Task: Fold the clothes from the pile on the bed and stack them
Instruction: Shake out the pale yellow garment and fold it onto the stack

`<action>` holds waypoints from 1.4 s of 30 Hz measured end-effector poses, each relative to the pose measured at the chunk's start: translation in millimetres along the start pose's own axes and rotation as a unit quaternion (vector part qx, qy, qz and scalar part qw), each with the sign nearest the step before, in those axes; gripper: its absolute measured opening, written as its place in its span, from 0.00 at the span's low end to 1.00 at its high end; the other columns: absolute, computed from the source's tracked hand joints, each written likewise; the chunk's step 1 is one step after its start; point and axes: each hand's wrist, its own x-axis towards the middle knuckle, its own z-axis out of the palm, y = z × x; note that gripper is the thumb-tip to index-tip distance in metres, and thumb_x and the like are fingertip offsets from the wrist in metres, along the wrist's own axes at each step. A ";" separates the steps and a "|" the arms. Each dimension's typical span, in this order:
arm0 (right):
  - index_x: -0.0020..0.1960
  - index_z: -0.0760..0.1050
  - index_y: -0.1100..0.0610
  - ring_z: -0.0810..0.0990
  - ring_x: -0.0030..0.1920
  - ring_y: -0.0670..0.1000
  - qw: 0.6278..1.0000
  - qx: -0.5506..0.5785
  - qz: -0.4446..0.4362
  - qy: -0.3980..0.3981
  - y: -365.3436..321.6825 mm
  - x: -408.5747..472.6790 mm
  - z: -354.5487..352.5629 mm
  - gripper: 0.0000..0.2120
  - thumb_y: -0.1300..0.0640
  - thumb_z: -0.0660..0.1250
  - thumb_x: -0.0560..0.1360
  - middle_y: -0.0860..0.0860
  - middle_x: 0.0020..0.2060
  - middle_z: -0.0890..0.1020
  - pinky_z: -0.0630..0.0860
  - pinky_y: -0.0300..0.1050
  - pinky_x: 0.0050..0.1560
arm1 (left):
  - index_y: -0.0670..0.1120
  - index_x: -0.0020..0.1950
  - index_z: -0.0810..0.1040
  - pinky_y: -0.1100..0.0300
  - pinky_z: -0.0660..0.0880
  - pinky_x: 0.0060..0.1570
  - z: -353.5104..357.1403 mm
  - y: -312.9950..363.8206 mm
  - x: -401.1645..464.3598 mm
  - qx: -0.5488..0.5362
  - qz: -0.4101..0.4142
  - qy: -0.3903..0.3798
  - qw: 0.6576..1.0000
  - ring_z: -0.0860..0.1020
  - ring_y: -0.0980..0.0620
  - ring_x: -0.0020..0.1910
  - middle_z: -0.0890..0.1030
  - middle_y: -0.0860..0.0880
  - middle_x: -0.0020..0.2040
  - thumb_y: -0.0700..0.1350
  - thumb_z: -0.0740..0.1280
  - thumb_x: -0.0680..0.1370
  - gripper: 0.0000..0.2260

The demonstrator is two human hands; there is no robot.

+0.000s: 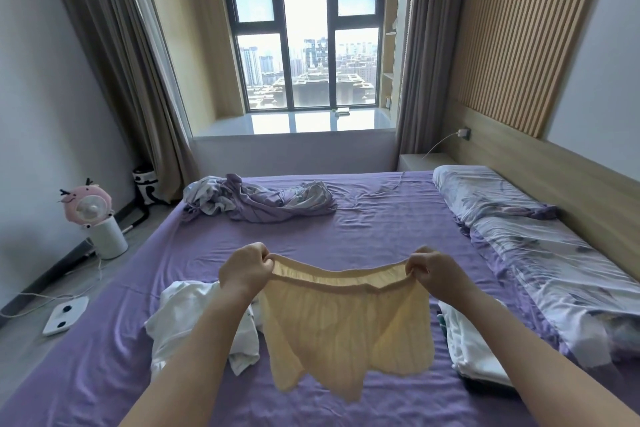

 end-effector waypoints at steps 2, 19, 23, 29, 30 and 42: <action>0.38 0.78 0.58 0.77 0.41 0.53 0.999 0.012 0.004 -0.041 -0.9 -1.0 -2.4 0.06 0.67 0.66 0.69 0.51 0.39 0.76 0.64 0.32 0.37 | 0.49 0.57 0.79 0.56 0.73 0.51 0.6 -1.8 3.7 -0.027 0.022 -0.040 0.999 0.78 0.46 0.55 0.81 0.47 0.54 0.41 0.62 0.76 0.11; 0.36 0.81 0.62 0.76 0.44 0.52 0.996 0.029 -0.068 -0.045 -16.5 1.2 -0.5 0.12 0.73 0.63 0.71 0.52 0.43 0.73 0.69 0.37 0.47 | 0.43 0.55 0.81 0.56 0.77 0.46 5.1 5.5 -1.6 -0.030 0.042 -0.131 0.990 0.77 0.43 0.51 0.74 0.41 0.56 0.38 0.58 0.77 0.13; 0.29 0.74 0.57 0.76 0.44 0.51 0.995 0.062 -0.063 -0.037 -19.6 1.3 -0.2 0.14 0.72 0.64 0.69 0.51 0.43 0.73 0.70 0.40 0.47 | 0.45 0.44 0.75 0.54 0.78 0.39 7.4 8.1 -5.3 -0.013 0.005 -0.136 0.991 0.77 0.46 0.47 0.75 0.45 0.50 0.53 0.67 0.74 0.11; 0.32 0.63 0.47 0.71 0.39 0.48 0.982 -0.046 -0.114 -0.141 -19.8 -2.6 5.3 0.19 0.52 0.74 0.68 0.50 0.46 0.69 0.68 0.36 0.42 | 0.47 0.34 0.72 0.57 0.69 0.45 4.6 5.6 1.1 0.008 0.044 -0.038 0.998 0.74 0.47 0.46 0.74 0.47 0.42 0.58 0.65 0.76 0.18; 0.32 0.62 0.47 0.71 0.39 0.49 0.983 -0.045 -0.110 -0.143 -19.2 -1.5 5.9 0.20 0.53 0.74 0.69 0.50 0.45 0.69 0.69 0.39 0.42 | 0.46 0.34 0.73 0.58 0.67 0.41 2.8 6.3 2.2 -0.019 0.049 -0.051 0.997 0.73 0.47 0.42 0.74 0.47 0.38 0.56 0.66 0.76 0.17; 0.46 0.82 0.58 0.77 0.50 0.51 0.980 -0.001 -0.122 -0.155 -17.6 -2.2 2.0 0.04 0.62 0.70 0.73 0.49 0.50 0.72 0.72 0.37 0.54 | 0.50 0.54 0.80 0.56 0.79 0.37 6.9 7.3 -3.6 -0.075 0.062 -0.118 0.988 0.77 0.51 0.37 0.80 0.51 0.47 0.47 0.65 0.79 0.07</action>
